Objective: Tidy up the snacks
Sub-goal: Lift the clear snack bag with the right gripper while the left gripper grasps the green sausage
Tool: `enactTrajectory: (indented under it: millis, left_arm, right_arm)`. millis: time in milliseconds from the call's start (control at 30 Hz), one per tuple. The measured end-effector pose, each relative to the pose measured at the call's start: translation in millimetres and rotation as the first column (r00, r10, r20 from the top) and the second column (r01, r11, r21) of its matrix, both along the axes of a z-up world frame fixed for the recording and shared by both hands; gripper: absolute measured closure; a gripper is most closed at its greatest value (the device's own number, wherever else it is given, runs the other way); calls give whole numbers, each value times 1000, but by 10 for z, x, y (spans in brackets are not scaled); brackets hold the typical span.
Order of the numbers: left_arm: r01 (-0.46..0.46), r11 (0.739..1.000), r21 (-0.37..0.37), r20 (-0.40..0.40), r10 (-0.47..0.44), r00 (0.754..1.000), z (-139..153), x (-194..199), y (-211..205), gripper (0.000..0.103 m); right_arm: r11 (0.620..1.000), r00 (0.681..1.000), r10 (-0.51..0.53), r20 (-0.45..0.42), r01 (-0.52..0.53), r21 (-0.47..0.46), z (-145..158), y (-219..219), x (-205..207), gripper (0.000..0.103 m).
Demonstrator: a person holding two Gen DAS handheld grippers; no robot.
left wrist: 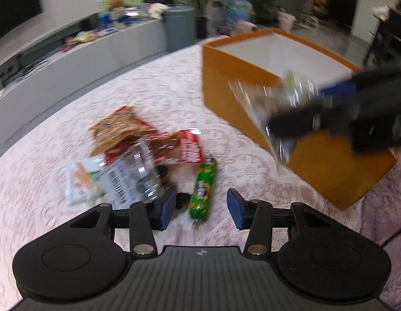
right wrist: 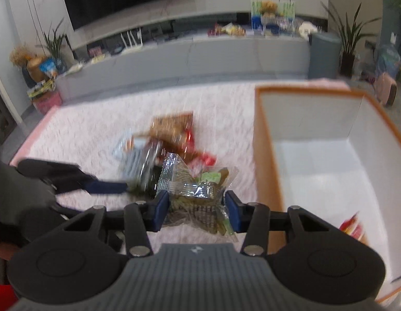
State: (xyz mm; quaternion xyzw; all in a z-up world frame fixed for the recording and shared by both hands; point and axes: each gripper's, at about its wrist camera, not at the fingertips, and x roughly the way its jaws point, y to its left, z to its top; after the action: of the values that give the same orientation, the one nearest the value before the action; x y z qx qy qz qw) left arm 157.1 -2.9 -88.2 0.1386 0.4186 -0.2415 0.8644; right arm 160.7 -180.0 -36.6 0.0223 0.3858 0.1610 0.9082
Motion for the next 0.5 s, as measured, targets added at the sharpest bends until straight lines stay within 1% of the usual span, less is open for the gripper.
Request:
enactTrajectory:
  millis: [100,233,267,400,500]
  left_arm:
    - [57,998,40,-39,-56,998,-124,134,-141,56]
    - [86,990,108,-63,-79,995,-259,292,-266,57]
    - [93,989,114,-72,-85,994,-283,331,-288,57]
    - [95,986,137,-103,-81,991,-391,475,-351,64]
    - [92,985,145,-126,-74,989,-445,525,-367,66]
  right_arm:
    - [1000,1000,-17,11,16,14,112,-119,77,57]
    - [998,1000,-29,-8,30,52,198,-287,158,57]
    - [998,1000,-31,-4,31,49,214,-311,165,57]
    - [997,999,-44,-12,45,66,248,-407,186,57]
    - [997,998,-63,-5,63,49,259,-476,199,57]
